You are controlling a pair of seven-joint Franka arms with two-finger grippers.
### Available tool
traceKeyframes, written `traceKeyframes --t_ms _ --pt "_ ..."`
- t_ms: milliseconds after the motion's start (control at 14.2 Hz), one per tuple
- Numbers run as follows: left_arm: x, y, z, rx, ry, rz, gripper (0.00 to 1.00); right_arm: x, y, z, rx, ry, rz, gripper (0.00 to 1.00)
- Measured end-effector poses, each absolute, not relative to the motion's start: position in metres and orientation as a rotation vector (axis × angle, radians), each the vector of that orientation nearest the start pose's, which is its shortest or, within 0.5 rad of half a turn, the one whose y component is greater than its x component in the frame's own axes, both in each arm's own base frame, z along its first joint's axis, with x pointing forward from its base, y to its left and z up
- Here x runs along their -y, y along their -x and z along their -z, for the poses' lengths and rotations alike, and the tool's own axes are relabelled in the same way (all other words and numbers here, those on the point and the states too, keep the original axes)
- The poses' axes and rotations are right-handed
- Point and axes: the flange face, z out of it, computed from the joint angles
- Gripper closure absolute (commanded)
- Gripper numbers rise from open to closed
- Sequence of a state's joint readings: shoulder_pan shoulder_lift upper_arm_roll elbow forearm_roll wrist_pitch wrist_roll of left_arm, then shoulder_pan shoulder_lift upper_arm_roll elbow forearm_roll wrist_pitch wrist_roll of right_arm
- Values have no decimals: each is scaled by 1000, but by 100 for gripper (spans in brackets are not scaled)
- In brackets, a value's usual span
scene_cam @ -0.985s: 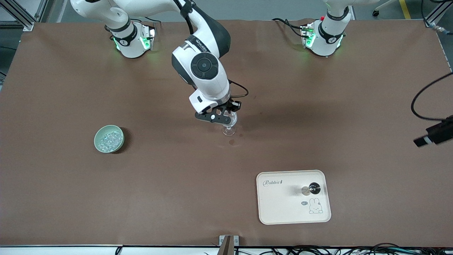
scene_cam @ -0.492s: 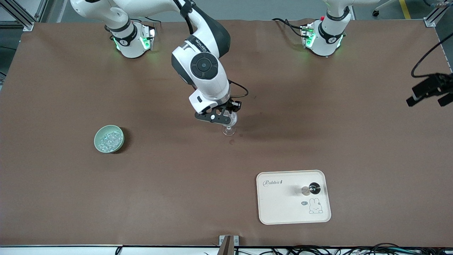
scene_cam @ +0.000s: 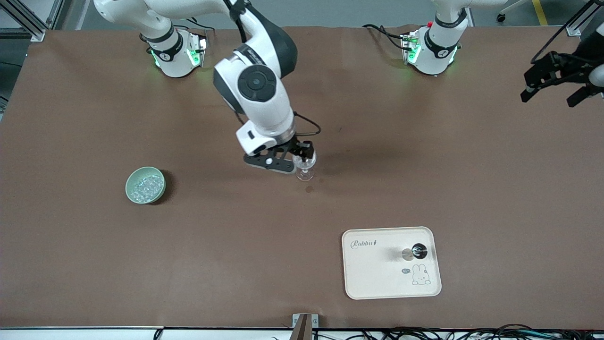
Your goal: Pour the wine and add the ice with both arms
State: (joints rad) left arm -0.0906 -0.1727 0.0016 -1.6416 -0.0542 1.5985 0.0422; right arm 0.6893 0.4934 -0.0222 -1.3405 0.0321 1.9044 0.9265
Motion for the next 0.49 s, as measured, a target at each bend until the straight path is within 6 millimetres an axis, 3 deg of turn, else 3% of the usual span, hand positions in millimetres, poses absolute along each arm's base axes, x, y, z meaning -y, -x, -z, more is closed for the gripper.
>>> traceKeyframes --t_ms 281,492 --pt "77 -498 -679 -251 3168 198 0 -349 -585 -527 -505 3066 146 0" --pt "78 -511 -672 -219 3171 193 0 -273 -594 -569 -543 3096 131 0"
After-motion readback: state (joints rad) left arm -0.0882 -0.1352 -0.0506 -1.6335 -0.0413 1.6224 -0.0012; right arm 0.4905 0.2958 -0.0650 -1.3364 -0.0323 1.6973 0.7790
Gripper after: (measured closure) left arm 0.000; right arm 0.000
